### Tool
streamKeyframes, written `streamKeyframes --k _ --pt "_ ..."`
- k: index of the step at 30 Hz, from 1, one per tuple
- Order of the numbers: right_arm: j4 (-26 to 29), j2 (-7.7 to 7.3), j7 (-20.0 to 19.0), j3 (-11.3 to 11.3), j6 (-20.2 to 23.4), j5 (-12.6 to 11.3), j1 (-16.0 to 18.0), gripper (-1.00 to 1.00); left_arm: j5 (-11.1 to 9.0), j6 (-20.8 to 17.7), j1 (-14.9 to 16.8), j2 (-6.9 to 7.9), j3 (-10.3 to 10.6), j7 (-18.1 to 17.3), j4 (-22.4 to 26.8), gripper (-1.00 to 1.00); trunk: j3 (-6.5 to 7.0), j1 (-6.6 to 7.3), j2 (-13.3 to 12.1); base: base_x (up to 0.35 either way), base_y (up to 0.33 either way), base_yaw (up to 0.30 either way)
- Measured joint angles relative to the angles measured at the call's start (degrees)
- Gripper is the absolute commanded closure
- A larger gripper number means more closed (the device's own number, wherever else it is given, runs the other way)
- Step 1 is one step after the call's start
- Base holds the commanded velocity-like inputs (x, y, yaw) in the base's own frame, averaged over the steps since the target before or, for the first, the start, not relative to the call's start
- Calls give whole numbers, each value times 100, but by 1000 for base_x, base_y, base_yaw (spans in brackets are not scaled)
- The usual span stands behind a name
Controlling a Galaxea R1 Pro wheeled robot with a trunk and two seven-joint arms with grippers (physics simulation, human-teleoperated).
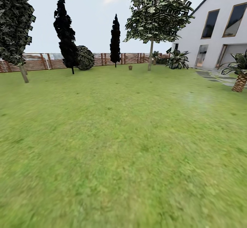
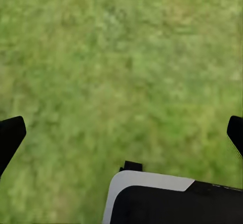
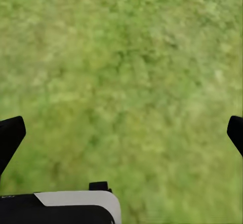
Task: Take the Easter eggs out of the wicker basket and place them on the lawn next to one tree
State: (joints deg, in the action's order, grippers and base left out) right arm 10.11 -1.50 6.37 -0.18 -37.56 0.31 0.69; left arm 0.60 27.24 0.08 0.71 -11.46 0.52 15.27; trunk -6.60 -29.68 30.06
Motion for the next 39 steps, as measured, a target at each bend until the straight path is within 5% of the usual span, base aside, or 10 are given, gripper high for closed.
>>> streamKeyframes --k 7,13,20,25,27,31,39 --pt "3 -6 8 -3 -7 -4 -1 -100 -16 -567 0 10 -9 11 171 -100 0 0 0 332 0 0" --pt "10 -28 19 -11 24 -18 4 -100 -452 -1228 8 15 -28 -3 277 -100 0 0 0 332 -8 0" --pt "126 -38 135 -25 58 -42 6 -100 -511 -1904 170 24 -23 -37 288 -100 1 0 -1 332 -76 0" --pt "134 -34 196 -31 61 -41 6 -100 -583 -1970 194 37 -26 -44 288 -100 1 0 -1 332 -27 0" --pt "135 -36 206 -32 63 -42 6 -100 -866 -1975 198 70 -29 -44 299 -100 1 0 -1 327 -3 0" --pt "135 -34 208 -32 64 -46 6 -100 -1025 -1976 199 101 -29 -44 363 -100 37 43 -79 321 -1 0" --pt "120 -11 208 -25 66 -48 6 -100 -1066 -1976 199 121 -27 -44 384 -100 163 198 -363 318 0 0"
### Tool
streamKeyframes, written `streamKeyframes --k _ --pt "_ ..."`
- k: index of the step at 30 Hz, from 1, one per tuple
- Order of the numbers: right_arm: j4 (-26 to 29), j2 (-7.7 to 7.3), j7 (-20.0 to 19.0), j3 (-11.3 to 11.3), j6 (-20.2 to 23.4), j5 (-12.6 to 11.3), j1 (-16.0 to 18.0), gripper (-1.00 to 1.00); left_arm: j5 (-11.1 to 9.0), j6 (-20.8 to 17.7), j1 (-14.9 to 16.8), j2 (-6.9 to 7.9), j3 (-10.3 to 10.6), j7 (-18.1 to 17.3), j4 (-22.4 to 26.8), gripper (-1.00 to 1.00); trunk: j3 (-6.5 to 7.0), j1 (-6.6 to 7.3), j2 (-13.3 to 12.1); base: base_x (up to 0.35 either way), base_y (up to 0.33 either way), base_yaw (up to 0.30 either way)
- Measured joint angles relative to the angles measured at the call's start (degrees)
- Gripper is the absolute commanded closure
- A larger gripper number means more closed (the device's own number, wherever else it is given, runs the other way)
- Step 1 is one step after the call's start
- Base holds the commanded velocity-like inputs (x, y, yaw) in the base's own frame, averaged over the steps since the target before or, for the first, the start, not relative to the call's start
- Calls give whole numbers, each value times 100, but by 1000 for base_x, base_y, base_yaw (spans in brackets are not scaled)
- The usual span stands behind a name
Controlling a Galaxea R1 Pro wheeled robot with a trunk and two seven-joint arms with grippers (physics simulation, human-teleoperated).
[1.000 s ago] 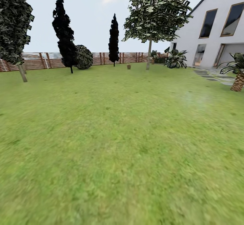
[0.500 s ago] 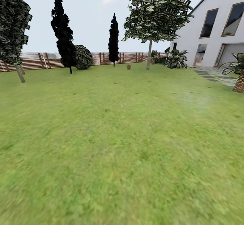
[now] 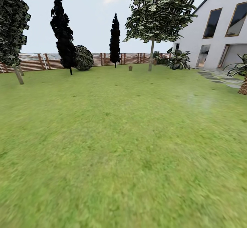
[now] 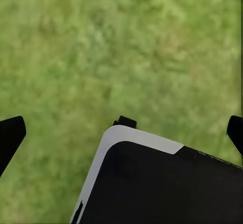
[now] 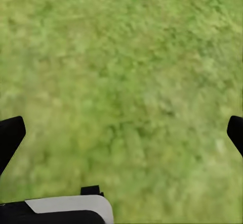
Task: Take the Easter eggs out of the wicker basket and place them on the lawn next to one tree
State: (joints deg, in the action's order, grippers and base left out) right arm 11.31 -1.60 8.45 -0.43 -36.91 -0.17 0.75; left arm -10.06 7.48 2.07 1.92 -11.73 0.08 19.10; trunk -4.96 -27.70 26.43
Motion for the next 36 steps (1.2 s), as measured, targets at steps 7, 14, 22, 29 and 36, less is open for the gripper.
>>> streamKeyframes --k 7,14,22,29,36 --pt "-10 2 -1 5 -1 7 0 -100 0 8 0 0 0 0 0 -100 0 0 0 320 0 0" --pt "-11 2 -3 9 -9 15 0 -100 2 9 0 -1 0 0 -1 -100 0 0 0 320 -11 0" --pt "-16 2 -21 31 -46 33 0 -100 16 17 0 -8 1 0 -7 -100 0 0 0 320 -69 0" --pt "-18 2 -22 33 -50 39 0 -100 17 17 0 -8 1 0 -7 -100 0 0 0 320 -81 27" --pt "-19 10 -22 39 -53 34 0 -100 22 17 0 -8 0 7 -8 -100 0 0 0 320 -82 65"
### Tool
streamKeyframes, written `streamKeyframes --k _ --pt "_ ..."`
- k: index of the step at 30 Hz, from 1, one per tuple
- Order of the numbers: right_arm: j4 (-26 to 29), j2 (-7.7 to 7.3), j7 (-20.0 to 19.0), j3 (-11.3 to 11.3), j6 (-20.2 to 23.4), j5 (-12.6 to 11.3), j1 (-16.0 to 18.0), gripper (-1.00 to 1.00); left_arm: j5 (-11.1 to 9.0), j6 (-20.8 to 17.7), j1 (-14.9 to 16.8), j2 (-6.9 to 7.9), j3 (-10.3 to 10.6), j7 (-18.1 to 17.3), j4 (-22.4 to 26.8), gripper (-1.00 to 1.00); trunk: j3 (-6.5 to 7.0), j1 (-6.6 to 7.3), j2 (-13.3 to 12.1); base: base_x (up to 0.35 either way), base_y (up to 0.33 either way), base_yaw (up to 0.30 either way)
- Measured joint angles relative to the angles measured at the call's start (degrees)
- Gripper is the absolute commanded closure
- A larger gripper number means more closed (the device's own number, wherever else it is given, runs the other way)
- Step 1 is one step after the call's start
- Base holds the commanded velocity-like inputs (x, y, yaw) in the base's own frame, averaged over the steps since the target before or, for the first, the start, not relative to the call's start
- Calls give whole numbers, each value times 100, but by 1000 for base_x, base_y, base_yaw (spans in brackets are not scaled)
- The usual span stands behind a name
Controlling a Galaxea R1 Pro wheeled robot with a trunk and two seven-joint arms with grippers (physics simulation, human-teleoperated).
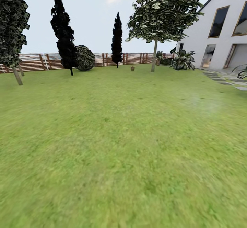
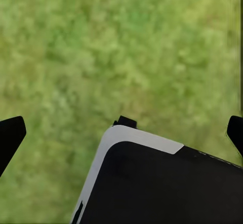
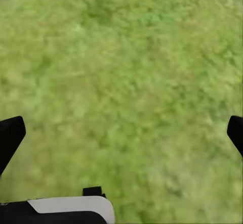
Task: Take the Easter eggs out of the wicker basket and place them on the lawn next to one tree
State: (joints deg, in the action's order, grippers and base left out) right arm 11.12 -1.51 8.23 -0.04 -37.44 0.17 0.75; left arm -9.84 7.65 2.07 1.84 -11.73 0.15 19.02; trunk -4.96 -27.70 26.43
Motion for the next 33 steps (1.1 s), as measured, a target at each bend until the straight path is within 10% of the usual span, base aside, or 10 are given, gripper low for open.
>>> streamKeyframes --k 33 --pt "-10 19 -1 2 -5 6 0 -100 4 0 0 -1 0 1 -1 -100 27 0 0 320 -83 17"
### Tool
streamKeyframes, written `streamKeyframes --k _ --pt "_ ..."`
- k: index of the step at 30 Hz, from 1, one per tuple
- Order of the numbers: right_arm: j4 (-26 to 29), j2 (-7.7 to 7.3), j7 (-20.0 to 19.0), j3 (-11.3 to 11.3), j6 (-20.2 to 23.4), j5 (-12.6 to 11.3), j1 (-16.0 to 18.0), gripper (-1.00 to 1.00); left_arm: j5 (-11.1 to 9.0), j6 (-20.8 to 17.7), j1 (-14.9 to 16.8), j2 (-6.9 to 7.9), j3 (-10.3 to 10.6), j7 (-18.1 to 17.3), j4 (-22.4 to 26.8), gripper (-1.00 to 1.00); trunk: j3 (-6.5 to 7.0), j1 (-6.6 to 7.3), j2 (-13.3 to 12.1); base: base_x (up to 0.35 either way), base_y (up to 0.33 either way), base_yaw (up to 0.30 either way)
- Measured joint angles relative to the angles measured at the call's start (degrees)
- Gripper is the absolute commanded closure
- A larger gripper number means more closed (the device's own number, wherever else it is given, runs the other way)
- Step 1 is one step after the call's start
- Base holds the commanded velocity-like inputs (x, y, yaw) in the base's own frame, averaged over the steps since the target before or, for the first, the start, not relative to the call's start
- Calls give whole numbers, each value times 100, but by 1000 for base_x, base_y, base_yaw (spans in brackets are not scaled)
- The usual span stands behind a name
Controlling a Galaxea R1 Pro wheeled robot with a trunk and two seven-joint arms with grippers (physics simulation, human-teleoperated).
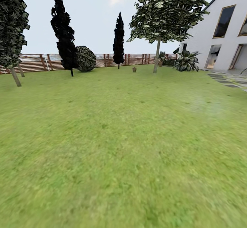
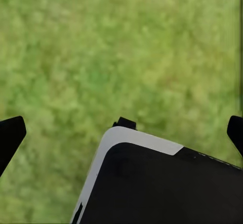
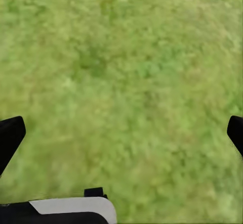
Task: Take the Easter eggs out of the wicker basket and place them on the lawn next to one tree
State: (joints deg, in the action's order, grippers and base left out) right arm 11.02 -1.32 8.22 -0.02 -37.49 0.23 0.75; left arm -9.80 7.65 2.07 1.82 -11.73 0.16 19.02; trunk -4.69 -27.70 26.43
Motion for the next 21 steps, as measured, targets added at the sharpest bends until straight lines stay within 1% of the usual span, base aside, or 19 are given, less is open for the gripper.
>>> streamKeyframes --k 4,9,21 --pt "-2 0 0 0 2 2 0 -100 0 0 0 1 0 0 0 -100 0 0 0 320 -88 32" --pt "-1 0 -1 0 2 1 1 -100 0 0 -1 0 0 0 1 -100 0 0 0 320 -99 147" --pt "0 0 0 0 17 -1 0 -100 8 -3 0 -16 9 0 -17 -100 0 0 0 320 -100 12"
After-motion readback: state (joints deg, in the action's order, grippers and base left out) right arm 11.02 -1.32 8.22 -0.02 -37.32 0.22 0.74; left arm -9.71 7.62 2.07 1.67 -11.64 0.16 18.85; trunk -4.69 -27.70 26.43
